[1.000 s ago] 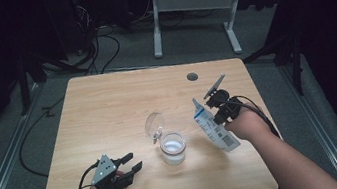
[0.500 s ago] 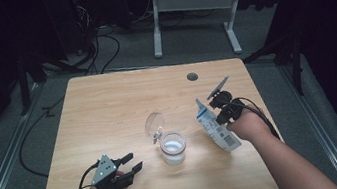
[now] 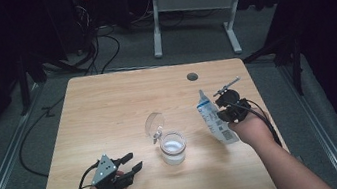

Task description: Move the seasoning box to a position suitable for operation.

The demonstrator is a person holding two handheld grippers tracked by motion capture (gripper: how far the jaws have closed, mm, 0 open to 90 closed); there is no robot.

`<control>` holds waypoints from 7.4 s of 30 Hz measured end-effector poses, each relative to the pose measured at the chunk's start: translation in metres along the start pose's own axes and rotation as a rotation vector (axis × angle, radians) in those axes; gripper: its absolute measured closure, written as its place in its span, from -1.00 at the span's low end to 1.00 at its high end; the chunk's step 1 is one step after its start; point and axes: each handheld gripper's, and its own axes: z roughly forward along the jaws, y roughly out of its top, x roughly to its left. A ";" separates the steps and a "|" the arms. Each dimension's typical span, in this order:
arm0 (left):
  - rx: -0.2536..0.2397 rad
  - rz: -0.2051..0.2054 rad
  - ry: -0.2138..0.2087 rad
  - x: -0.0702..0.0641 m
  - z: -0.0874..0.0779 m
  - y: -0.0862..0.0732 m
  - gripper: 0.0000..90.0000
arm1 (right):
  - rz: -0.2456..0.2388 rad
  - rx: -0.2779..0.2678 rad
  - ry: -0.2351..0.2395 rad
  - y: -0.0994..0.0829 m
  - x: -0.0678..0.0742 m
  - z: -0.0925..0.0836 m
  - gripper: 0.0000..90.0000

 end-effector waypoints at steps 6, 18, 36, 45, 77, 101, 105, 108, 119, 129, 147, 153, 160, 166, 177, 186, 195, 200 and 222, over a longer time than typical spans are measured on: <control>0.007 0.002 -0.002 0.000 0.000 0.000 0.11 | 0.015 -0.041 -0.010 -0.006 0.001 0.004 1.00; 0.012 0.009 -0.004 0.000 0.000 0.000 0.11 | 0.024 -0.127 -0.023 -0.019 0.003 0.007 1.00; 0.005 0.001 0.004 0.000 0.000 0.000 0.10 | 0.129 -0.317 0.024 -0.050 0.001 0.008 1.00; 0.001 -0.013 0.020 0.004 -0.003 0.001 0.10 | 0.177 -0.408 0.037 -0.069 -0.004 0.011 1.00; -0.022 -0.072 0.150 0.028 -0.024 -0.006 0.10 | 0.219 -0.763 0.071 -0.110 0.004 0.035 1.00; -0.026 -0.063 0.171 0.025 -0.026 -0.009 0.03 | 0.239 -0.812 0.004 -0.124 -0.017 0.043 1.00; -0.024 -0.062 0.174 0.025 -0.026 -0.009 0.03 | 0.254 -0.813 -0.006 -0.126 -0.025 0.049 1.00; -0.024 -0.063 0.177 0.025 -0.026 -0.009 0.03 | 0.256 -0.817 -0.010 -0.127 -0.029 0.051 1.00; -0.031 -0.059 0.172 0.025 -0.026 -0.009 0.03 | 0.251 -0.817 -0.036 -0.134 -0.031 0.059 1.00; -0.032 -0.058 0.169 0.025 -0.026 -0.009 0.03 | 0.254 -0.801 -0.050 -0.144 -0.027 0.058 0.95; -0.032 -0.059 0.167 0.025 -0.026 -0.009 0.03 | 0.261 -0.788 -0.047 -0.146 -0.024 0.060 0.77; -0.030 -0.059 0.167 0.025 -0.026 -0.009 0.03 | 0.267 -0.786 -0.045 -0.145 -0.024 0.060 0.64; -0.026 -0.057 0.166 0.025 -0.026 -0.009 0.02 | 0.268 -0.782 -0.042 -0.142 -0.023 0.060 0.50; -0.022 -0.052 0.166 0.025 -0.025 -0.009 0.03 | 0.273 -0.776 -0.052 -0.141 -0.022 0.061 0.34; -0.010 -0.045 0.166 0.024 -0.024 -0.009 0.02 | 0.270 -0.752 -0.059 -0.140 -0.021 0.061 0.16; 0.005 -0.029 0.170 0.022 -0.022 -0.008 0.03 | 0.267 -0.742 -0.057 -0.143 -0.019 0.060 0.05; 0.024 -0.010 0.177 0.020 -0.020 -0.008 0.03 | 0.285 -0.721 -0.052 -0.149 -0.020 0.059 0.05; 0.028 -0.005 0.179 0.020 -0.020 -0.008 0.04 | 0.277 -0.714 -0.064 -0.150 -0.016 0.055 0.06; 0.041 0.008 0.170 0.018 -0.018 -0.008 0.09 | 0.252 -0.694 -0.116 -0.168 0.002 0.043 0.09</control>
